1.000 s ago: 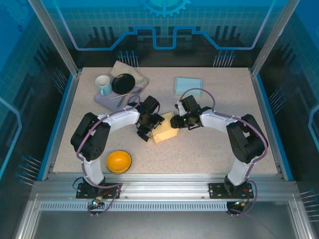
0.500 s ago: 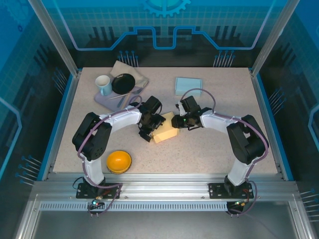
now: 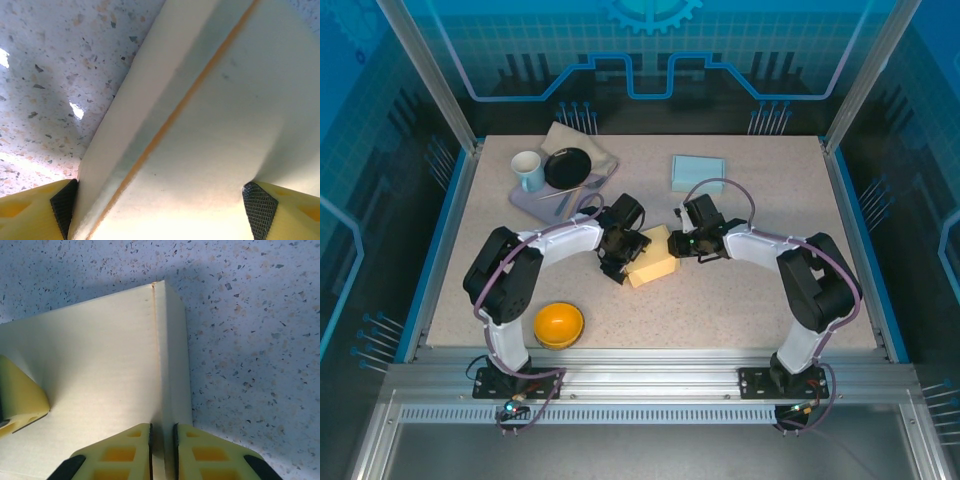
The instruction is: Fold the paper box
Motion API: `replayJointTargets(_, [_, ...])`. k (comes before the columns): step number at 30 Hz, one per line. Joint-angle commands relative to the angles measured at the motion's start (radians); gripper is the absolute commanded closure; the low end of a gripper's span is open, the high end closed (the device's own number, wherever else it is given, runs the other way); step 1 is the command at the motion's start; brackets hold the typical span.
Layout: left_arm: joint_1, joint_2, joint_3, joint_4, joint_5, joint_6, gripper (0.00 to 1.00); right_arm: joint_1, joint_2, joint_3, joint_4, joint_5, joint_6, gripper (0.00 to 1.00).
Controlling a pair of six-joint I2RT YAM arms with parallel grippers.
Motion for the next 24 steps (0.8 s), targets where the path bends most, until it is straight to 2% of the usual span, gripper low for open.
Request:
replayJointTargets(1, [-0.033,0.015,-0.034,-0.018,0.053,-0.029,0.15,0.046,0.03,-0.039,-0.047,-0.067,0.001,0.84])
replayJointTargets(5, [-0.032,0.015,-0.032,-0.018,0.059,-0.025,0.15,0.046,0.031,-0.039,-0.05,-0.057,0.0,0.83])
replayJointTargets(9, [-0.033,0.016,-0.033,-0.03,0.053,-0.017,0.15,0.042,0.032,-0.024,-0.066,-0.032,-0.014,0.7])
replayJointTargets(14, [-0.032,0.015,-0.064,-0.045,0.03,-0.008,0.15,0.043,-0.052,-0.015,-0.11,0.008,-0.041,0.67])
replayJointTargets(19, [-0.028,0.019,-0.097,-0.041,0.013,-0.009,0.14,0.05,-0.131,-0.034,-0.185,0.054,-0.036,0.68])
replayJointTargets(24, [-0.027,0.021,-0.097,-0.043,0.001,-0.004,0.14,0.05,-0.193,-0.148,-0.126,0.012,0.025,0.76])
